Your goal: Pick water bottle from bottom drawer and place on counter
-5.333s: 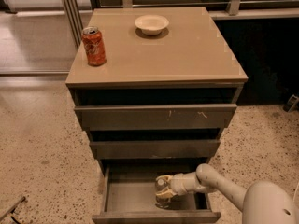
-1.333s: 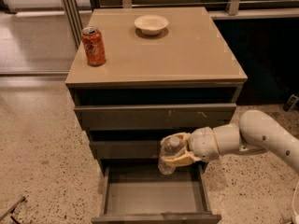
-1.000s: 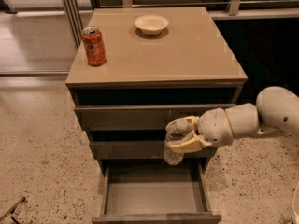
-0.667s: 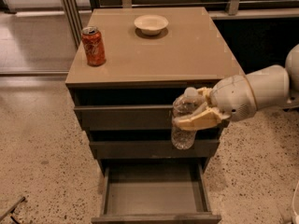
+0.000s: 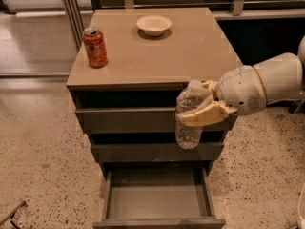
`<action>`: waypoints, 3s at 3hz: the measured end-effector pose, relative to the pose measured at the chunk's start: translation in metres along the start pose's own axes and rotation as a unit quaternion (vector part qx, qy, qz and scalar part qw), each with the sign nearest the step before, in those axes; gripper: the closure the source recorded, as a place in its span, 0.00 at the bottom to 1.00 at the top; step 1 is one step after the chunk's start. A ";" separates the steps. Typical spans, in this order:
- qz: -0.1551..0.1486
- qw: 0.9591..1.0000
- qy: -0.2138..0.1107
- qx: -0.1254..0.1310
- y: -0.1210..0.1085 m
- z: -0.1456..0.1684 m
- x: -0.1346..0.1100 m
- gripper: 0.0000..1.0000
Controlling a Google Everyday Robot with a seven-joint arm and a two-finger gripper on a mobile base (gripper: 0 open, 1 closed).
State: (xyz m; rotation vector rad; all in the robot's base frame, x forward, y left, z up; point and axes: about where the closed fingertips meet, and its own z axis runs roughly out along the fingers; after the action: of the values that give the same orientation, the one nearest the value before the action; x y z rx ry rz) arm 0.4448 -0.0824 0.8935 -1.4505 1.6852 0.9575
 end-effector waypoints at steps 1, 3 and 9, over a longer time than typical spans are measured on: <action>0.011 1.000 -0.002 0.004 -0.006 -0.023 -0.042 1.00; 0.021 0.999 0.012 0.028 -0.022 -0.026 -0.045 1.00; 0.114 0.969 -0.003 0.218 -0.175 -0.060 -0.042 1.00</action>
Offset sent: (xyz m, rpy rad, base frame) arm 0.0053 0.0001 0.0346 -0.0032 0.0191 -0.0066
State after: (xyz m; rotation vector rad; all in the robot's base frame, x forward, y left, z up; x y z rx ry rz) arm 0.6204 -0.1327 0.9440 -0.9790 1.9390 0.6465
